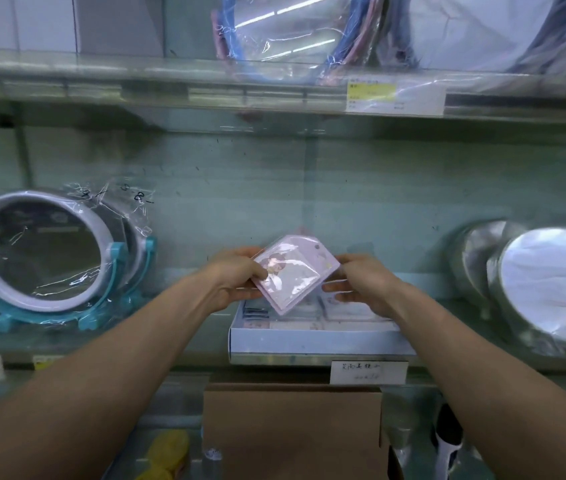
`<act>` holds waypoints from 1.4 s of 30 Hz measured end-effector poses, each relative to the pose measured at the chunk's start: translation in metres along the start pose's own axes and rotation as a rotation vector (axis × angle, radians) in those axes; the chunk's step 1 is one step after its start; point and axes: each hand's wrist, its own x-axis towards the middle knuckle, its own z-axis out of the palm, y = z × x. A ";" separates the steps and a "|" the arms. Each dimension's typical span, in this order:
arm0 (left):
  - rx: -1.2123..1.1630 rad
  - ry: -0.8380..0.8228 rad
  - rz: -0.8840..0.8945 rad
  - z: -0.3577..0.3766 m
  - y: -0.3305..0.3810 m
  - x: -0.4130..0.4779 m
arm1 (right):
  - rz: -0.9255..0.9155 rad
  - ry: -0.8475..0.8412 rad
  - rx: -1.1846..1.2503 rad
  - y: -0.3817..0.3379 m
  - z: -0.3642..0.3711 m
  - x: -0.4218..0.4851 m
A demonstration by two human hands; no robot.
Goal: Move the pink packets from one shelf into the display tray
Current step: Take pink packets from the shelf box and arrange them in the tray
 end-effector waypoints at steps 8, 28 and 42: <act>-0.053 0.030 -0.001 0.016 0.003 -0.001 | -0.048 0.015 -0.067 -0.005 -0.022 -0.016; 0.559 0.048 0.154 0.055 -0.002 0.009 | -0.380 0.172 -1.283 0.021 -0.030 -0.007; 1.121 -0.041 0.191 0.048 -0.021 0.020 | -0.144 -0.085 -1.386 0.031 -0.018 0.011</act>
